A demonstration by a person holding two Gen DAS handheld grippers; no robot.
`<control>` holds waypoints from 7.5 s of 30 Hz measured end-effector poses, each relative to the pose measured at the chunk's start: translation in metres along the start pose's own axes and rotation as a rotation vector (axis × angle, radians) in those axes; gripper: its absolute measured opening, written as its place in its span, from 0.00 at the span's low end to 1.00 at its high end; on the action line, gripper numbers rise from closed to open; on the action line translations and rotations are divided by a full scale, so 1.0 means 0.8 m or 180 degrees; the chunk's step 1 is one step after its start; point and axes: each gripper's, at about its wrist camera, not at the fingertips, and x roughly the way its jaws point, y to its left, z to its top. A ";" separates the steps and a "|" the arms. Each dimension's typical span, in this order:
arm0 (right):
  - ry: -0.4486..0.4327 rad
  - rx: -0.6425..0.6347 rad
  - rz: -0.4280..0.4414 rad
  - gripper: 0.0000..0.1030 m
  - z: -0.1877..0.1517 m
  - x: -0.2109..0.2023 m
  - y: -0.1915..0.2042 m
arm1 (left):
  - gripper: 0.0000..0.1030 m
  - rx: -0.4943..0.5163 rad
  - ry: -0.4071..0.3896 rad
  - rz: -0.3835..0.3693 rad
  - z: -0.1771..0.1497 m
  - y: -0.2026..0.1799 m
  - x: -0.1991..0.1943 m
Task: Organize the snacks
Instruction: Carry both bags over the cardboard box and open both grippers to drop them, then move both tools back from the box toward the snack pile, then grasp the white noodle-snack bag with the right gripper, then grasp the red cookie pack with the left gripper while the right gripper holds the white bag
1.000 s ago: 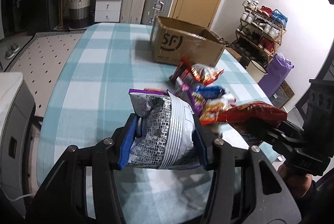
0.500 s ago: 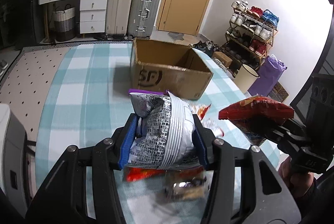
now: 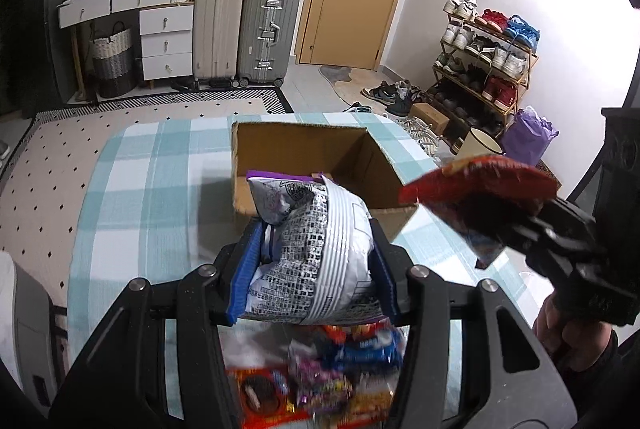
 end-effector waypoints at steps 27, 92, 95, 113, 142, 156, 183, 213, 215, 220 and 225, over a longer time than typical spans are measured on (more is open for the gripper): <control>0.0370 0.0188 -0.0178 0.64 0.038 0.170 -0.120 | 0.51 -0.0063 0.0318 0.0116 0.102 0.039 0.184; -0.0004 -0.0111 -0.0201 0.99 -0.100 -0.062 0.044 | 0.99 -0.0139 -0.0216 0.0658 -0.140 -0.009 -0.095; 0.0025 -0.0081 -0.0189 0.99 -0.118 -0.065 0.052 | 0.99 -0.0184 -0.0189 0.0687 -0.161 -0.005 -0.101; 0.0285 0.0166 -0.0156 0.99 -0.192 -0.047 0.056 | 0.99 -0.0289 -0.0064 0.0828 -0.236 0.017 -0.092; 0.0950 0.0617 -0.0142 0.99 -0.226 0.069 0.015 | 0.99 -0.0480 0.0110 0.0813 -0.258 0.060 -0.042; 0.1016 0.0845 0.0053 0.72 -0.226 0.100 0.001 | 0.99 -0.0591 0.0181 0.0741 -0.258 0.081 -0.027; 0.0774 0.0878 0.0115 0.56 -0.231 0.059 -0.007 | 0.99 -0.0583 0.0347 0.0738 -0.254 0.083 -0.003; 0.0668 0.0900 0.0065 0.56 -0.227 0.033 -0.017 | 0.99 -0.0372 0.0659 0.0802 -0.234 0.067 0.065; 0.0664 0.0905 0.0066 0.56 -0.227 0.033 -0.018 | 0.99 -0.0336 0.0670 0.0831 -0.234 0.066 0.068; 0.0649 0.0910 0.0060 0.56 -0.226 0.030 -0.020 | 0.98 -0.0255 0.0712 0.0891 -0.234 0.066 0.077; 0.0634 0.0925 0.0053 0.56 -0.227 0.027 -0.021 | 0.80 -0.0099 0.0685 0.0873 -0.235 0.056 0.075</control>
